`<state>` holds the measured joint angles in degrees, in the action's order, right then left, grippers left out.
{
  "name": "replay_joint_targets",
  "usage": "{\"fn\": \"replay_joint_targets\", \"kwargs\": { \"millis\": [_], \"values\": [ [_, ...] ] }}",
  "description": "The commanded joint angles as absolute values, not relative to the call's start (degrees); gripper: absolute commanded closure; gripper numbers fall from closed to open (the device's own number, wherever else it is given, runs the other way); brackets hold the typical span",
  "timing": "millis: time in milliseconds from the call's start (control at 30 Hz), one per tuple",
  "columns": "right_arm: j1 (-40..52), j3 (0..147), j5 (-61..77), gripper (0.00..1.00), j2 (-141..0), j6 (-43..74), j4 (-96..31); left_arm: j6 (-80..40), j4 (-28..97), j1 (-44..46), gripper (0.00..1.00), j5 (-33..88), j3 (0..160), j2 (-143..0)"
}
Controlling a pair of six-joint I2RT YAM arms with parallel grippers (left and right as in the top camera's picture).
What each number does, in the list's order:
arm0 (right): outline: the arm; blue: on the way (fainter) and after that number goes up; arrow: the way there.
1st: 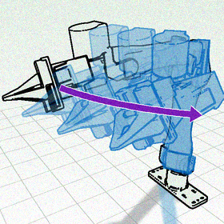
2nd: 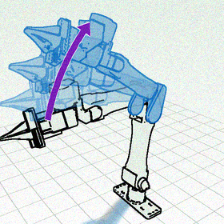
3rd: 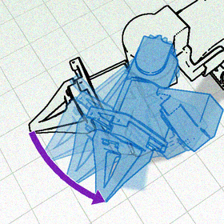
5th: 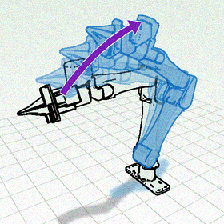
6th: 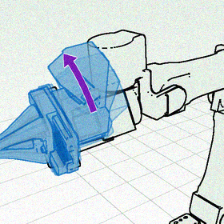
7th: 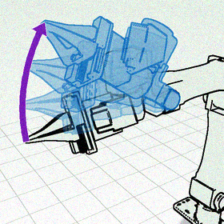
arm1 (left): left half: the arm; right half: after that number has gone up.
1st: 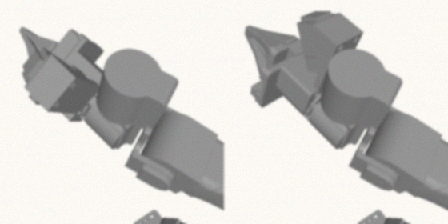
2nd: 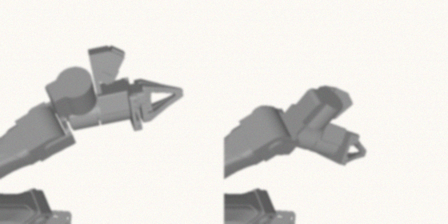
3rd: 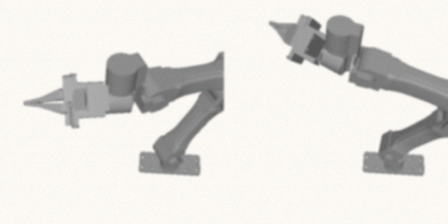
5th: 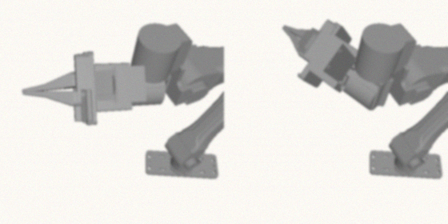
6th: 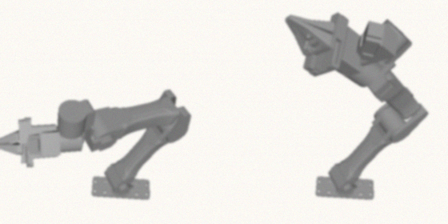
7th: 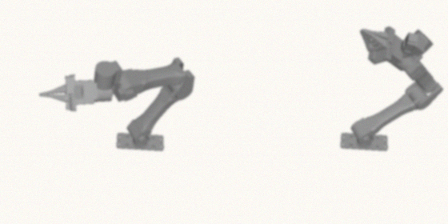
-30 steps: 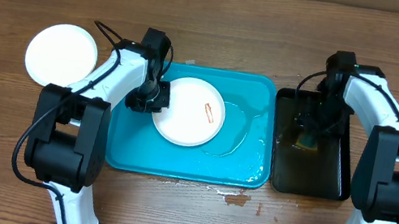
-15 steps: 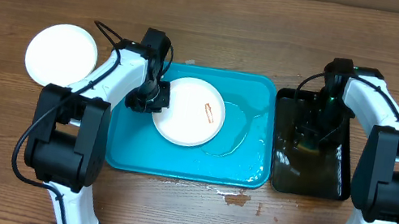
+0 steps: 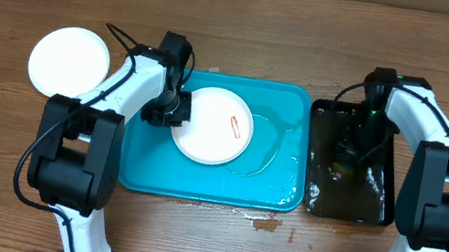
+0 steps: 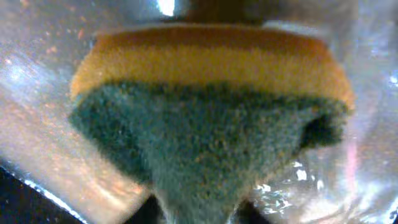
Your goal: Clean dirty plates on tray and stack at the side
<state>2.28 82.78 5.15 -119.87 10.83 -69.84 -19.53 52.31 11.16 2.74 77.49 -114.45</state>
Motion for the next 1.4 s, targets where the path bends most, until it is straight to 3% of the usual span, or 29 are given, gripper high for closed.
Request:
{"fn": "replay_joint_targets", "kwargs": {
  "millis": [0,67,133,167,200,233,267,300,333,400,433,567,633,700,833,900,933,967,1000,1033,1100,1133,1200,1233,1267,1300,1367],
  "values": [
    [2.22,82.13,5.39,0.3,-120.38,10.7,-68.71,-20.38,52.27,11.29,0.82,2.59,77.19,-114.65],
    [2.2,82.13,5.41,0.11,-120.38,10.7,-67.16,-20.38,52.23,11.29,0.82,2.57,77.19,-114.65],
    [2.2,82.13,5.41,0.1,-120.38,10.7,-64.9,-20.38,52.18,11.29,0.82,2.57,77.19,-114.65],
    [2.2,82.13,5.41,0.16,-120.38,10.7,-64.03,-20.38,52.16,11.29,0.82,2.57,77.19,-114.65],
    [2.2,82.13,5.41,0.34,-120.38,10.7,-63.16,-20.38,52.18,11.29,0.82,2.57,77.19,-114.65],
    [2.2,82.13,5.41,0.73,-120.38,10.7,-62.54,-20.38,52.23,11.29,0.82,2.57,77.19,-114.65],
    [2.2,82.13,5.41,0.85,-120.38,10.7,-62.35,-20.38,52.23,11.29,0.82,2.57,77.19,-114.65],
    [2.2,82.13,5.41,0.9,-120.38,10.7,-62.15,-20.38,52.23,11.29,0.82,2.57,77.19,-114.65],
    [2.2,82.13,5.41,0.89,-120.38,10.7,-61.95,-20.38,52.21,11.29,0.82,2.57,77.19,-114.65],
    [2.2,82.13,5.41,0.25,-120.38,10.7,-61.52,-20.38,52.16,11.29,0.81,2.55,77.19,-114.65],
    [2.2,82.13,5.34,0.17,-120.38,10.68,-61.01,-20.38,52.01,11.29,0.81,2.55,77.19,-114.65],
    [2.13,82.13,4.62,0.04,-120.38,10.68,-57.25,-20.38,51.75,11.29,0.81,2.57,77.19,-114.65],
    [2.13,82.13,4.62,0.04,-120.38,10.7,-55.37,-20.38,51.77,11.29,0.81,2.57,77.19,-114.65],
    [2.13,82.13,4.62,0.13,-120.38,10.7,-54.15,-20.38,51.77,11.29,0.81,2.57,77.19,-114.65],
    [2.13,82.13,4.6,0.5,-120.38,10.7,-53.76,-20.38,51.79,11.29,0.81,2.57,77.19,-114.65],
    [2.13,82.13,4.58,0.78,-120.38,10.7,-53.8,-20.38,51.79,11.18,0.81,2.55,77.19,-114.65],
    [2.13,82.13,4.58,0.84,-120.38,10.68,-53.76,-20.38,51.79,11.18,0.81,2.57,77.19,-114.65],
    [2.13,82.13,4.6,0.82,-120.38,10.52,-53.58,-20.36,51.79,11.18,0.8,2.57,77.19,-114.65],
    [2.13,82.13,4.64,0.58,-120.38,10.44,-53.47,-20.36,51.75,11.2,0.8,2.57,77.19,-114.65],
    [2.13,82.13,4.71,0.43,-120.38,10.46,-53.25,-20.38,51.7,11.22,0.8,2.57,77.19,-114.65],
    [2.13,82.26,4.78,0.25,-120.38,10.44,-53.08,-20.38,51.53,11.22,0.79,2.55,77.19,-114.65],
    [2.13,82.59,4.8,0.25,-120.38,9.96,-52.97,-20.38,51.46,11.22,0.78,2.55,77.19,-114.65],
    [2.13,84.75,5.06,0.36,-120.33,8.56,-53.95,-20.38,51.27,11.27,0.77,2.57,77.19,-114.65],
    [2.13,85.52,5.15,0.49,-120.33,8.56,-54.33,-20.38,51.24,11.27,0.78,2.57,77.19,-114.65],
    [2.13,86.67,5.19,0.78,-120.33,8.56,-54.74,-20.38,51.27,11.27,0.78,2.57,77.19,-114.65],
    [2.13,87.15,5.19,0.96,-120.33,8.56,-54.92,-20.36,51.27,11.27,0.77,2.57,77.19,-114.65],
    [2.13,87.53,5.19,0.96,-120.33,8.58,-54.94,-20.38,51.27,11.27,0.78,2.57,77.19,-114.65]
  ]
}}
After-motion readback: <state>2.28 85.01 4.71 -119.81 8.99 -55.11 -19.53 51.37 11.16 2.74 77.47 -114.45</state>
